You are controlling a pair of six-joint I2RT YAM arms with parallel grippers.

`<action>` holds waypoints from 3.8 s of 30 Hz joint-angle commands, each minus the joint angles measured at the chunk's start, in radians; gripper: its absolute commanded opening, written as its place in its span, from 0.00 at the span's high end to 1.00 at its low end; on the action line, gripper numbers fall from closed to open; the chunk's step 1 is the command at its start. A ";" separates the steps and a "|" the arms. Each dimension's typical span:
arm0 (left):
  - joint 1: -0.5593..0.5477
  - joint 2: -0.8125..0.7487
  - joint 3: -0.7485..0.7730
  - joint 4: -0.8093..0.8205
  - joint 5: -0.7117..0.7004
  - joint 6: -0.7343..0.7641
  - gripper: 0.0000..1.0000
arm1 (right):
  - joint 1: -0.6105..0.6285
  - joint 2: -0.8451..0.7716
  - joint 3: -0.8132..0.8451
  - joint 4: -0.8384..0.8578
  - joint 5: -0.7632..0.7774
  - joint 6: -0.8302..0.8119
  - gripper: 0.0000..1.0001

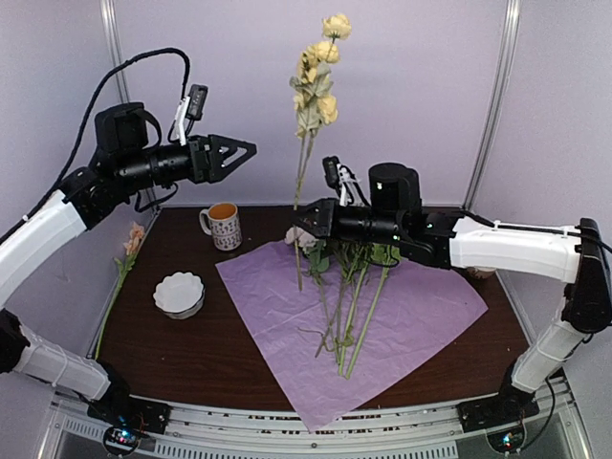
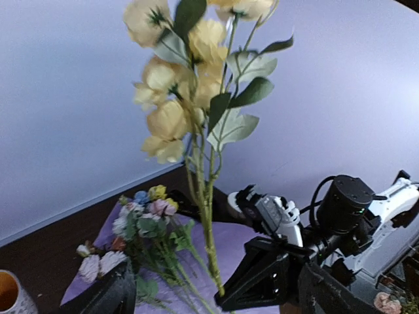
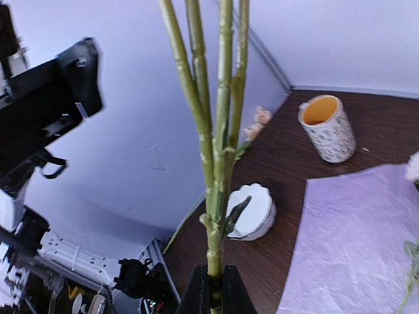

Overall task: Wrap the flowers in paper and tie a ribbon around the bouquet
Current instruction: Place the fake flower on the flattened wrapping paper, then pick up the fake flower from the corner of the board, then pass from the left arm to the right

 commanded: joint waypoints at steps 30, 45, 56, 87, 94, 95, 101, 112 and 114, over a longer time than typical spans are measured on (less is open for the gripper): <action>1.051 0.464 -0.132 -0.681 -0.647 0.264 0.46 | -0.207 -0.044 -0.499 -0.062 0.192 0.364 0.70; 1.052 0.622 -0.174 -0.701 -0.294 0.315 0.61 | -0.205 -0.149 -0.344 -0.369 0.311 0.154 0.70; 0.992 0.630 -0.169 -0.702 -0.344 0.359 0.81 | -0.203 -0.173 -0.329 -0.376 0.341 0.158 0.69; 0.802 0.071 -0.077 -0.550 -0.046 0.254 1.00 | -0.200 -0.273 -0.343 -0.372 0.399 0.092 0.68; 0.417 0.002 0.108 -0.316 0.150 0.100 1.00 | -0.113 -0.340 -0.322 -0.126 0.227 -0.120 0.63; 0.365 0.009 0.094 -0.234 0.185 0.049 1.00 | -0.100 -0.335 -0.307 -0.094 0.168 -0.142 0.60; 0.092 0.160 0.084 0.081 0.277 -0.103 1.00 | -0.013 -0.237 -0.176 -0.051 0.061 -0.199 0.43; -0.041 0.336 0.133 0.346 0.390 -0.267 1.00 | 0.030 -0.093 -0.038 -0.078 0.133 -0.141 0.28; -0.042 0.339 0.119 0.376 0.402 -0.287 1.00 | 0.028 -0.080 -0.032 -0.084 0.150 -0.124 0.47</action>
